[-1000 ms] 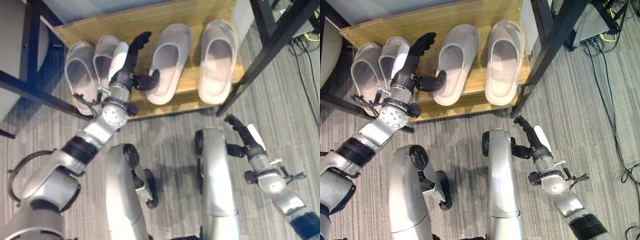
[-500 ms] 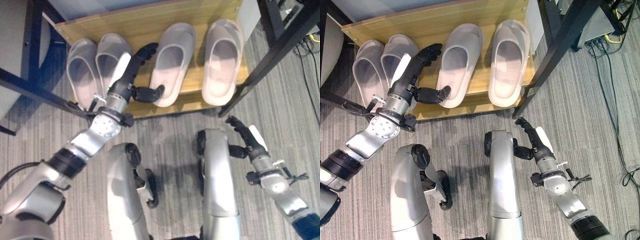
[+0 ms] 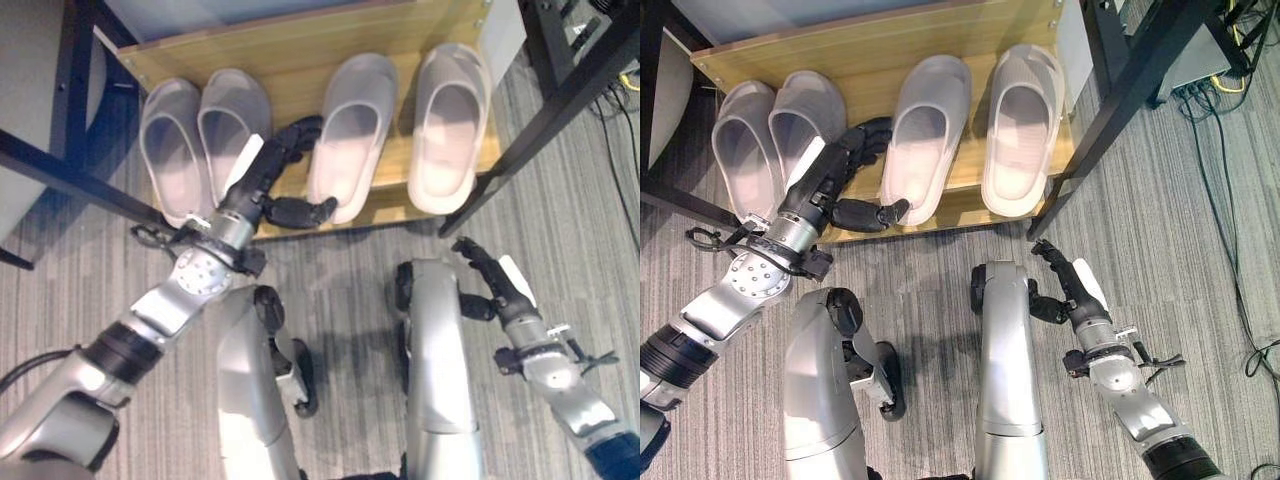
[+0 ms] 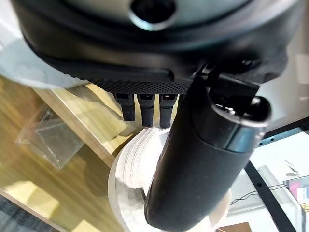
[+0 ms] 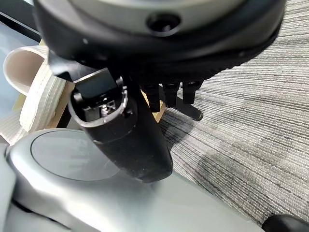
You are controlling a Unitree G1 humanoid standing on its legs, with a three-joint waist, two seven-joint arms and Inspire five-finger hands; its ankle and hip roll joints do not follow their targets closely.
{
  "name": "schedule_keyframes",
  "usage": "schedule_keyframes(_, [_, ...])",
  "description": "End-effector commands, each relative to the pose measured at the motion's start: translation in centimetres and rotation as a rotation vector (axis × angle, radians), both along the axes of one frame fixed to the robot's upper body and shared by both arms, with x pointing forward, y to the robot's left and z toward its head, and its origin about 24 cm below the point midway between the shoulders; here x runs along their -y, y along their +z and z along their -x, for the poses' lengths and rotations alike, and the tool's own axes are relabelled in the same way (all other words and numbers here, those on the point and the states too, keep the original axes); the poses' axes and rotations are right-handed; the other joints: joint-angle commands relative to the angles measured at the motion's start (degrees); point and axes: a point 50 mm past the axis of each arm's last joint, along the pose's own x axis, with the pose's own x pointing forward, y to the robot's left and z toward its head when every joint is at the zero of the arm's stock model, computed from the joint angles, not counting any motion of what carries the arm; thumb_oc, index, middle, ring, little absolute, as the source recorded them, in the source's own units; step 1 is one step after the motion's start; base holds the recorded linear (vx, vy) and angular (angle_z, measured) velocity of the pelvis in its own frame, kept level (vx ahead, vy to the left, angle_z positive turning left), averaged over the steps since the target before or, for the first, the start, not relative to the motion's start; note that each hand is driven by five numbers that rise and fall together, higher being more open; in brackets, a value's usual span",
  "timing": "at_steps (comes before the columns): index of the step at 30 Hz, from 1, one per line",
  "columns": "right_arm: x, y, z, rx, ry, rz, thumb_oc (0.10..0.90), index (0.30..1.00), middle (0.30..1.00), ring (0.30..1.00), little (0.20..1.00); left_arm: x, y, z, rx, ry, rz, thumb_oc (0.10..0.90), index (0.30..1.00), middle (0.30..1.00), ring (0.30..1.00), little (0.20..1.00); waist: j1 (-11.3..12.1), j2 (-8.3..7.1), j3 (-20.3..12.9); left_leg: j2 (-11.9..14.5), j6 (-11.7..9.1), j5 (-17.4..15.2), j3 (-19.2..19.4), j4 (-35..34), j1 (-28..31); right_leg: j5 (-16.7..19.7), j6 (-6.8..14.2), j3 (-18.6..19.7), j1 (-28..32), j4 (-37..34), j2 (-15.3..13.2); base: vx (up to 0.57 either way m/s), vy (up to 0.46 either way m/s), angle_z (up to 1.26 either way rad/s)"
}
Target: Arrange the slippers neatly on the shoe rack.
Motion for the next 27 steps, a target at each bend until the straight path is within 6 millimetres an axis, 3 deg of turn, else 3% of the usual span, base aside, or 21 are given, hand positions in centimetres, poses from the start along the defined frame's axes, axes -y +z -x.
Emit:
schedule_keyframes(1, [-3.4,5.1,-0.9,0.226,0.188,-0.039,0.8,0.9,0.9,0.9,0.9,3.6,6.1,1.1,0.234,-0.177,0.13,0.8,0.9,0.9,0.9,0.9,1.3,0.05,-1.8,-1.6,0.1,-1.1,-2.2,-3.3,-2.9,-1.7,-1.6,5.0,2.4,-0.9,-3.2,0.0,0.0,0.0])
schedule_keyframes(9, [-3.9,4.8,-1.2,0.219,0.198,-0.022,0.8,0.9,0.9,0.9,0.9,6.2,6.0,0.5,0.223,-0.224,0.18,0.8,0.9,0.9,0.9,0.9,0.8,-0.05,-1.8,-1.5,0.0,-0.8,-2.1,-2.8,-2.9,-1.2,-1.5,5.1,2.4,-0.6,-3.2,0.0,0.0,0.0])
schedule_keyframes(14, [-4.4,4.7,-1.6,0.215,0.208,-0.024,0.8,0.9,0.9,0.9,0.9,7.5,7.1,-0.5,0.256,-0.204,0.187,0.8,0.9,0.9,0.9,0.9,0.3,-0.22,-1.8,-1.6,-0.3,-0.4,-2.1,-2.7,-2.9,-1.2,-1.5,5.1,2.4,-0.3,-3.1,0.0,0.0,0.0])
schedule_keyframes(18, [-4.4,4.6,-1.4,0.216,0.209,-0.025,0.8,0.9,0.9,0.9,0.9,6.8,7.9,-0.7,0.288,-0.17,0.182,0.8,0.9,0.9,0.9,0.9,0.3,-0.2,-1.8,-1.6,-0.4,-0.5,-2.1,-2.7,-2.9,-1.3,-1.6,5.0,2.4,-0.2,-2.9,0.0,-0.003,-0.01])
schedule_keyframes(21, [-4.2,4.4,-0.9,0.218,0.209,-0.018,0.8,0.9,0.9,0.9,0.9,5.1,9.2,-0.7,0.35,-0.118,0.175,0.8,0.9,0.9,0.9,0.9,0.4,-0.3,-1.8,-1.7,-0.7,-0.5,-2.3,-2.7,-2.9,-1.3,-1.7,4.9,2.4,-0.1,-2.9,0.0,-0.005,-0.01])
schedule_keyframes(25, [-4.2,4.4,-0.9,0.218,0.209,-0.018,0.8,0.9,0.9,0.9,0.9,5.1,9.2,-0.7,0.35,-0.118,0.174,0.8,0.9,0.9,0.9,0.9,0.3,-0.34,-1.8,-1.7,-0.7,-0.5,-2.2,-2.7,-2.9,-1.3,-1.7,4.9,2.4,-0.1,-2.9,0.0,0.0,0.0])
schedule_keyframes(26, [-3.8,4.5,-0.6,0.229,0.202,-0.007,0.8,0.9,0.9,0.9,0.9,3.5,10.4,0.2,0.418,-0.093,0.18,0.8,0.9,0.9,0.9,0.9,0.9,-0.14,-1.8,-2.0,-0.8,-0.7,-2.3,-3.4,-2.9,-1.7,-1.6,5.0,2.4,-0.5,-3.0,0.0,-0.039,0.0])
schedule_keyframes(27, [-3.7,4.2,-0.3,0.216,0.197,-0.002,0.8,0.9,0.9,0.9,0.9,2.6,10.4,0.7,0.433,-0.08,0.179,0.8,0.9,0.9,0.9,0.9,1.2,-0.05,-1.8,-1.8,-0.9,-0.4,-2.6,-3.2,-2.9,-1.4,-1.9,4.6,2.4,-0.2,-3.1,0.0,-0.039,0.0])
